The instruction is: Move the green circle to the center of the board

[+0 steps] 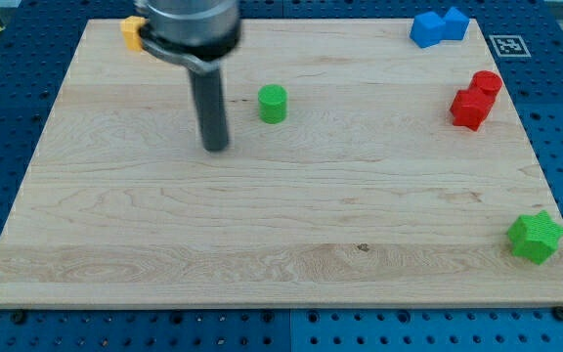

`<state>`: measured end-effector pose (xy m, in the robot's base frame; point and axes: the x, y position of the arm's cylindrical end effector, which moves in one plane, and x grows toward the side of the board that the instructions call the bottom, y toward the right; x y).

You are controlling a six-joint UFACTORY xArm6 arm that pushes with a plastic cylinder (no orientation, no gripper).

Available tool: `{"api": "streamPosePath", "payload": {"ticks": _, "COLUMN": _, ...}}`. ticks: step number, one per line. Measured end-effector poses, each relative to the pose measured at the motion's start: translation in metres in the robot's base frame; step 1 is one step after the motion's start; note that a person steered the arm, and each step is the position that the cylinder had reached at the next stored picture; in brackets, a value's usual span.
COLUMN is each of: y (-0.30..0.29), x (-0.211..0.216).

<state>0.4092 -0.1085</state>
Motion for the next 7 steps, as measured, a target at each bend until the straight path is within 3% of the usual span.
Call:
{"api": "streamPosePath", "payload": {"ticks": 1, "y": -0.015, "x": -0.065}}
{"api": "streamPosePath", "payload": {"ticks": 2, "y": 0.003, "x": -0.084}}
{"api": "streamPosePath", "payload": {"ticks": 7, "y": 0.079, "x": -0.056}}
